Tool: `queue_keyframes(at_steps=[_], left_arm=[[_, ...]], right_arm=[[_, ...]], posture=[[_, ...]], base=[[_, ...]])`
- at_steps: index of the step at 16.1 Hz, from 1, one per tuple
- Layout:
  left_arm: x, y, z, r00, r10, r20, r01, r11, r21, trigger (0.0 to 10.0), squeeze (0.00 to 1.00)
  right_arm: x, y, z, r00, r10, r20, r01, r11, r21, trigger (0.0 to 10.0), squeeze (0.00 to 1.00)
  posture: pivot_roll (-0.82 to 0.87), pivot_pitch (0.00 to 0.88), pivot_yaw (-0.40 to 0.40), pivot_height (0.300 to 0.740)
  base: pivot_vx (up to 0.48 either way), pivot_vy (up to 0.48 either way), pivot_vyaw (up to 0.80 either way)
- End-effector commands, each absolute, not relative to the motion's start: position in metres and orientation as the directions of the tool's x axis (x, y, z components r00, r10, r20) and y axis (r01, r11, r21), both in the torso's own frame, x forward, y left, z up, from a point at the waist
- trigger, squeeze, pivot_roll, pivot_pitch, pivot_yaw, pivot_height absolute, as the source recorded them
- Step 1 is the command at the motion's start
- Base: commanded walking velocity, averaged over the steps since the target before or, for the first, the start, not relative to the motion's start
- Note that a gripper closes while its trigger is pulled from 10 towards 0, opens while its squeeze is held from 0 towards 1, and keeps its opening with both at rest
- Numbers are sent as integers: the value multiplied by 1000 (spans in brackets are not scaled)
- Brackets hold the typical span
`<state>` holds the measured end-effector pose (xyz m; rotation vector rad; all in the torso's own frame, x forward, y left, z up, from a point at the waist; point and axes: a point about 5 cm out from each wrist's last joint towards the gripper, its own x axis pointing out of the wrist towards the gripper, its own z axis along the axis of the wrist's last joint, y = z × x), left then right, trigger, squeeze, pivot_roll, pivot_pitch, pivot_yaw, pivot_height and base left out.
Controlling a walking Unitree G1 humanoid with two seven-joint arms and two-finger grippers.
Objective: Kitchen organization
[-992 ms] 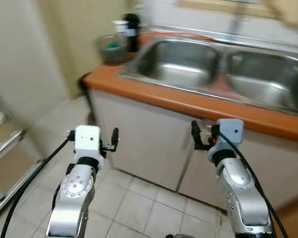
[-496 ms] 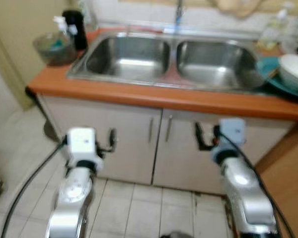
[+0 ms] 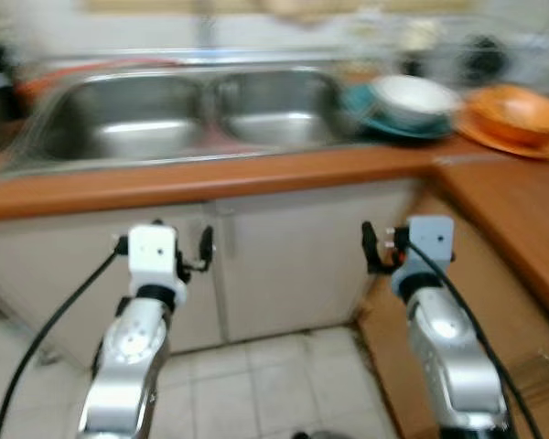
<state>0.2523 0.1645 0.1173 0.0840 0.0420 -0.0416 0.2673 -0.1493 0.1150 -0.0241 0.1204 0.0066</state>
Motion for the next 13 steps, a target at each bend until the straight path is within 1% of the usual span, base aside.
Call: queue_keyframes(at_steps=[1,2,5,6,13], left_arm=[[254,161,122,998,-65,-19,66,995,72,10000,0],[253,159,123,997,-82,-15,83,994,66,10000,0],[253,154,122,994,-111,-8,111,992,55,10000,0],[253,154,122,993,-114,-6,115,992,53,10000,0],[254,152,123,992,-130,0,130,991,41,10000,0]], right_arm=[[268,-147,118,993,26,-117,-28,999,-15,10000,1000],[268,-147,118,993,31,-117,-33,999,-17,10000,1000],[267,-146,120,994,39,-105,-42,999,-29,10000,1000],[267,-147,121,994,39,-100,-42,999,-30,10000,1000],[268,-143,121,993,70,-94,-74,996,-42,10000,1000]], posture=[[4,0,18,740],[4,0,17,740],[0,0,18,740],[0,0,18,740],[-4,0,23,740]], base=[[0,0,-781],[0,0,-781],[304,0,-783],[322,0,-500],[335,0,0]])
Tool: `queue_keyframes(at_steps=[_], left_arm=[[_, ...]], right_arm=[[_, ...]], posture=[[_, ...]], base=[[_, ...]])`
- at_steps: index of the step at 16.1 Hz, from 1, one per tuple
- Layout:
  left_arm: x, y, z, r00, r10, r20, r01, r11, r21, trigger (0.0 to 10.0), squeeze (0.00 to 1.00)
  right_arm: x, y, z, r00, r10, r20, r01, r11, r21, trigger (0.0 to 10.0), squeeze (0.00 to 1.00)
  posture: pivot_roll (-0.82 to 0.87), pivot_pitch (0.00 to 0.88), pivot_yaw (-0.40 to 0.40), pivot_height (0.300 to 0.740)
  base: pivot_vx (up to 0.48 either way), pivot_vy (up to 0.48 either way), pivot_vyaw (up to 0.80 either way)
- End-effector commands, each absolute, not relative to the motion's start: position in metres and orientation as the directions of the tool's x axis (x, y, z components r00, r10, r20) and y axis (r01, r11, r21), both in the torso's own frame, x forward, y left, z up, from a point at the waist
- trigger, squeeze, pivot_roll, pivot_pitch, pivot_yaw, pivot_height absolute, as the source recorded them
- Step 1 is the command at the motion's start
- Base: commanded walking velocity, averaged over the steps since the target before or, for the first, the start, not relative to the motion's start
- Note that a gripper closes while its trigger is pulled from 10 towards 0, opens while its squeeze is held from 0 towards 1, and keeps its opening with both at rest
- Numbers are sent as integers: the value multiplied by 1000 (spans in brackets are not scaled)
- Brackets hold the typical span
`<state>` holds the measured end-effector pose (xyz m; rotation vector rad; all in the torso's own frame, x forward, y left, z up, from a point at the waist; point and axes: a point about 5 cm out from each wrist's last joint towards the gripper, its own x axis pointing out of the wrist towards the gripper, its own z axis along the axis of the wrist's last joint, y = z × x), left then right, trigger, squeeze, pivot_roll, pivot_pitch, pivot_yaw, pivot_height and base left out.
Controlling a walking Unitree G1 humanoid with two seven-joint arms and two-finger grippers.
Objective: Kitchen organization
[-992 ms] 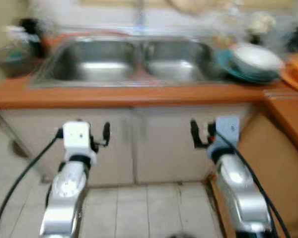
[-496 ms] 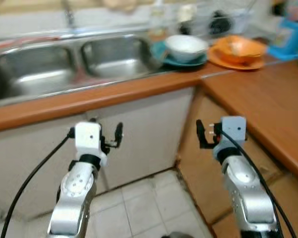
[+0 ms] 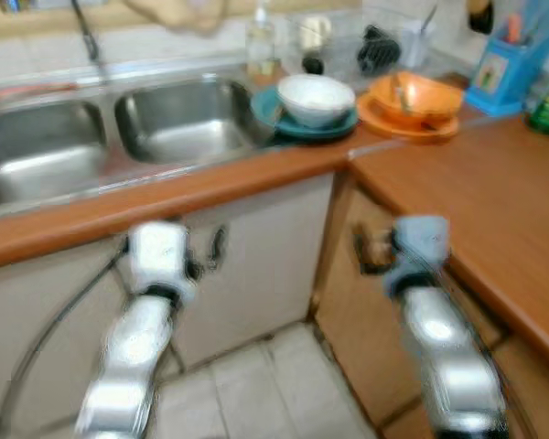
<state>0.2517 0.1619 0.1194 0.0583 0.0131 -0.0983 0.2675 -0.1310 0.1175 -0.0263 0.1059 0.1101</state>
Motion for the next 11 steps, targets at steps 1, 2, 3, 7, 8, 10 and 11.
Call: queue_keyframes(at_steps=[1,2,3,7,8,10,11], left_arm=[[254,152,123,992,-129,2,129,991,39,10000,0],[255,151,123,992,-128,3,128,991,39,10000,0],[255,151,123,992,-128,3,128,991,39,10000,0],[256,153,126,992,-126,12,126,991,37,10000,0],[256,153,127,992,-125,17,124,992,35,10000,0],[257,152,130,991,-129,33,128,991,30,10000,0],[257,153,132,991,-130,39,129,991,29,10000,0]], right_arm=[[268,-143,122,993,75,-91,-79,996,-45,10000,1000],[268,-144,123,993,77,-89,-81,996,-45,10000,1000],[268,-144,123,993,77,-88,-81,996,-45,10000,1000],[268,-137,130,989,143,-36,-144,989,-35,10000,1000],[268,-134,133,986,167,-21,-168,985,-33,10000,1000],[269,-131,137,982,189,4,-189,981,-38,10000,1000],[269,-132,138,983,184,10,-184,982,-45,10000,1000]], posture=[[-7,0,24,740],[-7,0,24,740],[-7,0,24,740],[-9,0,25,740],[-9,0,27,740],[-8,0,30,740],[-7,0,31,740]], base=[[334,0,0],[337,0,0],[337,0,0],[336,0,0],[337,0,0],[338,0,0],[337,0,0]])
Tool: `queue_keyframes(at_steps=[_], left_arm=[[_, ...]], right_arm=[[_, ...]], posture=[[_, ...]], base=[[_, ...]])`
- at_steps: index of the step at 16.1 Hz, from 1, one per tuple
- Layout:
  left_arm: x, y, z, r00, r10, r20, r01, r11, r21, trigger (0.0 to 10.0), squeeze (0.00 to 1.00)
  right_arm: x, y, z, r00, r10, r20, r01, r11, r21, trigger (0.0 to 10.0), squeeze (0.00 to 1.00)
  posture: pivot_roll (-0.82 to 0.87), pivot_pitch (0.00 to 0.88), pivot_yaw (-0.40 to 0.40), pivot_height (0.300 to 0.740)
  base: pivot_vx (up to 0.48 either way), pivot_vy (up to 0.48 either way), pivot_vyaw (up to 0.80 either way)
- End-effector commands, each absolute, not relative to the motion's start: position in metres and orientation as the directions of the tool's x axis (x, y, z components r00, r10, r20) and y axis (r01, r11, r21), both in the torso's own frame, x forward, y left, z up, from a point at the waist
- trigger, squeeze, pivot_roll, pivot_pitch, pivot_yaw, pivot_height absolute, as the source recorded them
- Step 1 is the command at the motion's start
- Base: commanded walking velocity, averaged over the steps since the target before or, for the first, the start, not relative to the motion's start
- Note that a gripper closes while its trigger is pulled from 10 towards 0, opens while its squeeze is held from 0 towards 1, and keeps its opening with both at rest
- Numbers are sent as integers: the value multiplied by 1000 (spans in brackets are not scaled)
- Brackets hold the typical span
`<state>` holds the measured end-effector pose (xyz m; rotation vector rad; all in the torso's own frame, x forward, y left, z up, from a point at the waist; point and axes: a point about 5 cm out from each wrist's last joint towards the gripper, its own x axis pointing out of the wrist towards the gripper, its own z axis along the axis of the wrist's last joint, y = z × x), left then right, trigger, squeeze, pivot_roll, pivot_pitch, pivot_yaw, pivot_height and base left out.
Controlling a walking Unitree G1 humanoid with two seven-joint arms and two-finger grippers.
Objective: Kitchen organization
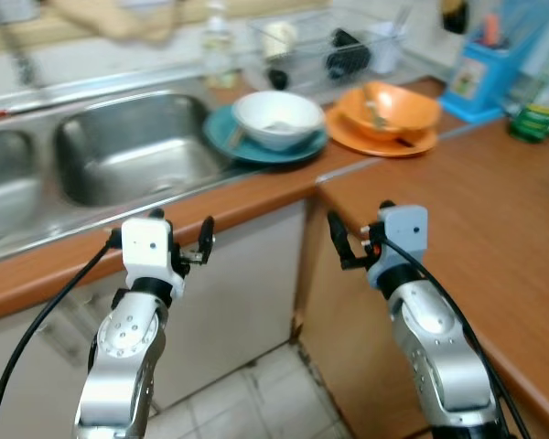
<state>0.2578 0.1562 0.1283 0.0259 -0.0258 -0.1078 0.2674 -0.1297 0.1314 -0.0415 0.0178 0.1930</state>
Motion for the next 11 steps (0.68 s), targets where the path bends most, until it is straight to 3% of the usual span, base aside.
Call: queue_keyframes(at_steps=[1,2,11], left_arm=[[258,153,133,991,-131,41,129,991,29,10000,0],[258,153,135,990,-131,49,130,991,26,10000,0],[255,150,142,986,-140,89,142,990,-22,10000,0]], right_arm=[[269,-132,138,984,180,14,-179,983,-46,10000,1000],[268,-132,140,984,174,26,-173,984,-42,10000,1000],[262,-138,150,983,146,110,-146,989,-8,10000,1000]], posture=[[-7,0,31,740],[-7,0,32,740],[-16,0,32,740]], base=[[341,0,800],[337,0,800],[327,0,0]])
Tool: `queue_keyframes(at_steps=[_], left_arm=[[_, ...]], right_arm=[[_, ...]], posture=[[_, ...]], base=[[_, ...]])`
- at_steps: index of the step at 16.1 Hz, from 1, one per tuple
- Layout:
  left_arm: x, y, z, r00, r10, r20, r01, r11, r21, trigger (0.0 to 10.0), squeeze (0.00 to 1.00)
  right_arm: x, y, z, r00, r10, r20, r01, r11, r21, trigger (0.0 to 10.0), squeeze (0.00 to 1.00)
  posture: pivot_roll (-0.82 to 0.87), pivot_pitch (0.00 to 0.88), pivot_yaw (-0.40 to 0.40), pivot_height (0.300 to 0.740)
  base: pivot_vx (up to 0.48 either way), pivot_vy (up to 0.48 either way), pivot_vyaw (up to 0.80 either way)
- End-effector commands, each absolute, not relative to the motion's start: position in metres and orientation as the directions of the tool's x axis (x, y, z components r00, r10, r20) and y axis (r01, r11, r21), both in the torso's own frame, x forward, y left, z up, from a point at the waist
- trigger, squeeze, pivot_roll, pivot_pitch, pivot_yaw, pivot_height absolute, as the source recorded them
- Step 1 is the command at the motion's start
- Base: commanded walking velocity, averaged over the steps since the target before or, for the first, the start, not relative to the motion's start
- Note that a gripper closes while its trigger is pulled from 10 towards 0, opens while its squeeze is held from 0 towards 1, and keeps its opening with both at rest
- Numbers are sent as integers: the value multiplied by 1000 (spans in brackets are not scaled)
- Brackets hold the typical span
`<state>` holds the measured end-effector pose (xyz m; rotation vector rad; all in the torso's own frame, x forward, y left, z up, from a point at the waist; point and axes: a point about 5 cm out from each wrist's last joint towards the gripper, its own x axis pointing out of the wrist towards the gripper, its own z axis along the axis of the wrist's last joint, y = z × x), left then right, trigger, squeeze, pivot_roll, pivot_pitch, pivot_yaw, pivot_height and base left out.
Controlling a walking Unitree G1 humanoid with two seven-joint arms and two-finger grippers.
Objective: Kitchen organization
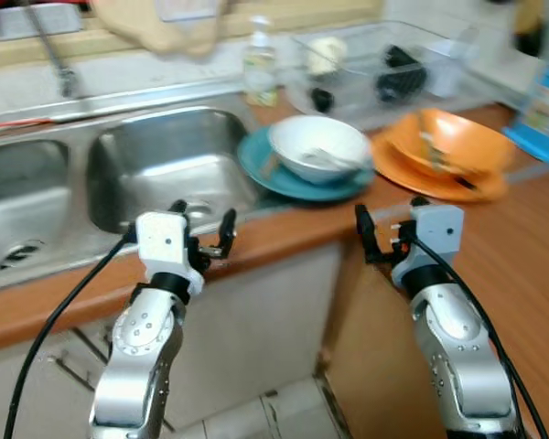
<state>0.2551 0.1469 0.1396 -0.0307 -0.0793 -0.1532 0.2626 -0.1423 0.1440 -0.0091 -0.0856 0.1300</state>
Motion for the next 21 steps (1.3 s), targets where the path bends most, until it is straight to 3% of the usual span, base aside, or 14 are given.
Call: queue_keyframes(at_steps=[1,5,12,13,14,21], left_arm=[[255,150,143,986,-137,94,141,990,-31,10000,0],[250,147,157,970,-189,151,194,981,-19,10000,0],[251,145,170,953,-258,158,259,966,13,10000,0],[251,145,171,952,-265,151,266,964,13,10000,0],[255,146,174,948,-287,135,289,957,4,10000,0],[265,142,180,920,-384,80,384,923,19,10000,0]], right_arm=[[261,-139,151,982,141,124,-141,990,-7,10000,1000],[250,-151,185,947,67,316,-95,992,77,10000,1000],[246,-145,201,931,136,339,-170,983,74,10000,1000],[247,-144,202,931,144,335,-180,981,76,10000,839],[253,-142,203,934,201,295,-233,969,76,10000,0],[277,-160,212,951,223,215,-240,969,55,10000,0]], posture=[[-17,0,31,740],[-15,0,33,740],[-12,0,38,740],[-11,0,37,740],[-6,0,35,740],[1,0,36,740]], base=[[315,0,0],[295,0,0],[0,0,0],[0,0,0],[0,0,0],[0,0,0]])
